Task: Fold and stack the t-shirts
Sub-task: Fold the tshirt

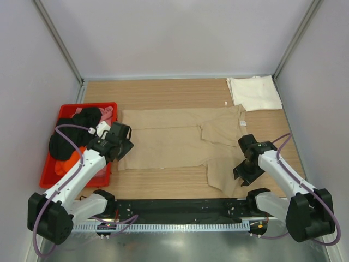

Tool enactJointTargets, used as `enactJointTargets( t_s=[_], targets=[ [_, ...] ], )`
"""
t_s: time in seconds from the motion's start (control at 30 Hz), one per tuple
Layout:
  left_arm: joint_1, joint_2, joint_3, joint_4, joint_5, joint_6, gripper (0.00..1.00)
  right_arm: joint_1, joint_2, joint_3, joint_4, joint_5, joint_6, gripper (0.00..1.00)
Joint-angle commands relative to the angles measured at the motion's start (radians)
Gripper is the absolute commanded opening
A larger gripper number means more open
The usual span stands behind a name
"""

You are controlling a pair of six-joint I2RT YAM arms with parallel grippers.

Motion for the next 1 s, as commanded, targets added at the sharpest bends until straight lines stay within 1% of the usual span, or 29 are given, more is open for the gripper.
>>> enactJointTargets(
  t_s=[0.0, 0.13, 0.27, 0.47, 0.53, 0.57, 0.63, 0.67, 0.7, 0.83, 0.97],
  targets=[
    [-0.001, -0.014, 0.027, -0.005, -0.037, -0.016, 0.49, 0.009, -0.04, 0.001, -0.024, 0.0, 0.056, 0.45],
    [-0.001, -0.008, 0.027, 0.007, -0.029, -0.016, 0.49, 0.015, -0.017, -0.005, 0.002, -0.019, 0.061, 0.44],
    [-0.001, 0.001, 0.027, 0.007, -0.034, -0.023, 0.49, 0.022, 0.01, -0.069, 0.088, -0.072, 0.076, 0.43],
    [-0.001, 0.028, 0.036, 0.0, -0.052, -0.023, 0.49, 0.044, 0.053, -0.106, 0.14, -0.051, 0.09, 0.41],
    [-0.001, 0.035, 0.038, -0.004, -0.056, -0.022, 0.49, 0.048, 0.058, -0.106, 0.145, -0.037, 0.096, 0.36],
    [-0.001, 0.037, 0.038, -0.005, -0.059, -0.023, 0.49, 0.049, 0.058, -0.103, 0.145, -0.033, 0.101, 0.28],
    [-0.001, 0.04, 0.039, -0.013, -0.071, -0.029, 0.49, 0.052, 0.046, -0.097, 0.145, -0.013, 0.11, 0.17],
    [-0.001, 0.043, 0.041, -0.016, -0.077, -0.032, 0.48, 0.052, 0.041, -0.095, 0.142, -0.007, 0.111, 0.03],
    [-0.001, 0.043, 0.044, -0.025, -0.089, -0.039, 0.48, 0.052, 0.024, -0.082, 0.129, 0.012, 0.108, 0.01],
    [-0.001, 0.066, 0.073, -0.068, -0.114, -0.063, 0.46, 0.055, -0.037, -0.022, 0.068, 0.067, 0.11, 0.01],
    [-0.001, 0.078, 0.084, -0.088, -0.066, -0.129, 0.46, 0.053, -0.071, 0.047, 0.013, 0.134, 0.105, 0.01]
  ],
)
